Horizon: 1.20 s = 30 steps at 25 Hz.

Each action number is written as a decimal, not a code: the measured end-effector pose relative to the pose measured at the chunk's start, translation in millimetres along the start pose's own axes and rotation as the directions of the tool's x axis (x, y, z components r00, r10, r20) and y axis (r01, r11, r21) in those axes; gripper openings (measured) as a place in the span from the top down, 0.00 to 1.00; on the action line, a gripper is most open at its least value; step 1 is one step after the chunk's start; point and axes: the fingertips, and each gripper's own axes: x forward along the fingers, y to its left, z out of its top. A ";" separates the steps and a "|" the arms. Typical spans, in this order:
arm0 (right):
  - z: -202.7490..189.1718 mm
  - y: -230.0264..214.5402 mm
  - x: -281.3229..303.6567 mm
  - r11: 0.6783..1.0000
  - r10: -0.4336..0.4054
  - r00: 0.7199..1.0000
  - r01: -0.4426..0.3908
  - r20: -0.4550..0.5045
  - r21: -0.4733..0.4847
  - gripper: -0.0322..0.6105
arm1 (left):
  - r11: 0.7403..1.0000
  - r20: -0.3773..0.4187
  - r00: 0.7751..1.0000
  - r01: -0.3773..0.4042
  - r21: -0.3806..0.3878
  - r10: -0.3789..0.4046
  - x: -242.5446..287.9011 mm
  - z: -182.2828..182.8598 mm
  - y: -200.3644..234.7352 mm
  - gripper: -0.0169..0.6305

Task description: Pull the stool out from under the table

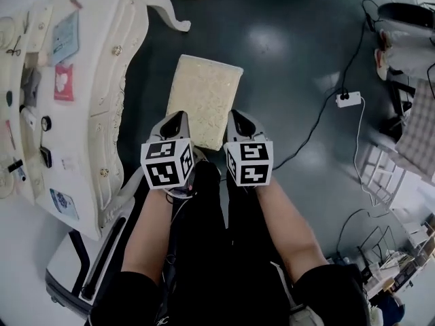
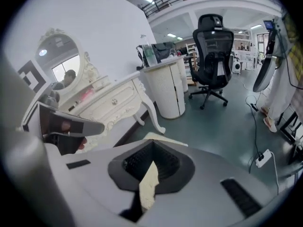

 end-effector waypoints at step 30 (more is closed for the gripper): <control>300.2 241.1 -246.1 0.899 0.378 0.794 -0.194 0.475 -0.392 0.94 | 0.980 0.607 0.772 -0.189 -0.066 0.190 -366.5 205.9 23.8 0.97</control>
